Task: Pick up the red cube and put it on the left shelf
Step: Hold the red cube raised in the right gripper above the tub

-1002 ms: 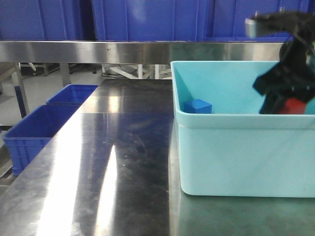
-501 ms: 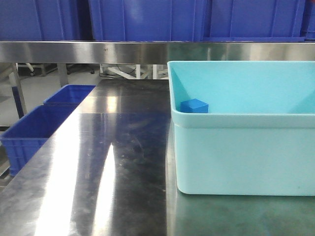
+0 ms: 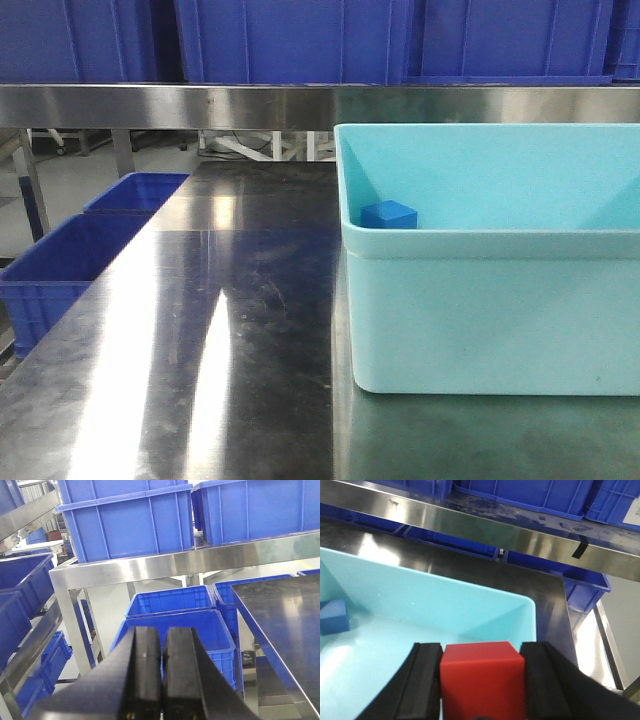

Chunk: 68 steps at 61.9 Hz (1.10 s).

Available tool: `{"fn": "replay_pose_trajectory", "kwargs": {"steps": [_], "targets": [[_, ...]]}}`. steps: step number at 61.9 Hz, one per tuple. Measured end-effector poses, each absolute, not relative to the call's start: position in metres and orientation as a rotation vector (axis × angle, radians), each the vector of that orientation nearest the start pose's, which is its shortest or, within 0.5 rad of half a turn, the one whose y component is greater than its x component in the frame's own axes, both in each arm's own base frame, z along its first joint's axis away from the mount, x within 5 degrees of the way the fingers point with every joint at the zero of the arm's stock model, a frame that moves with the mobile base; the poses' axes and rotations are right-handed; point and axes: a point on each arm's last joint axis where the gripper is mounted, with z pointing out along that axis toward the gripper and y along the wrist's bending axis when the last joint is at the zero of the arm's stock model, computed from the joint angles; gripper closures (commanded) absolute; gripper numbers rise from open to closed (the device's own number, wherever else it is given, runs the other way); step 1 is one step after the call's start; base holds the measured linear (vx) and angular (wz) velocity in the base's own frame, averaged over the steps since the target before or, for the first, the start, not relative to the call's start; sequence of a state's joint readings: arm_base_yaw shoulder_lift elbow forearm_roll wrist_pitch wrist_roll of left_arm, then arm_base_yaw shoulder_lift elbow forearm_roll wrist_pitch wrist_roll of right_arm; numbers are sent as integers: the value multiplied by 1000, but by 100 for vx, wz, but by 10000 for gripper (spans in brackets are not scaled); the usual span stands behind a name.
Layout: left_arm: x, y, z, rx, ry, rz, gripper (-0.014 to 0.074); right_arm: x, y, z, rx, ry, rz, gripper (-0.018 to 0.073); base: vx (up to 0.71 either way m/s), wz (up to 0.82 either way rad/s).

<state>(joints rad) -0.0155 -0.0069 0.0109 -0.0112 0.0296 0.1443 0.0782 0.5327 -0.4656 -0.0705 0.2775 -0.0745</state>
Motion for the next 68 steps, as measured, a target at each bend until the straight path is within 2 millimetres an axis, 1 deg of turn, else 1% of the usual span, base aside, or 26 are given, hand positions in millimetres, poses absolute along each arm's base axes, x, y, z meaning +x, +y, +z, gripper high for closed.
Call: {"fn": "replay_pose_trajectory", "kwargs": {"steps": [7,17,68], "targets": [[56,-1,207,113,1514,94,491,102,6,289,-187,1812,-63,494,0,0],[56,-1,207,113,1514,94,491,98,6,280,-188,1820,-63,494,0,0],[56,-1,207,113,1514,94,491,98,6,279,-188,1819,-63,494,0,0]]}}
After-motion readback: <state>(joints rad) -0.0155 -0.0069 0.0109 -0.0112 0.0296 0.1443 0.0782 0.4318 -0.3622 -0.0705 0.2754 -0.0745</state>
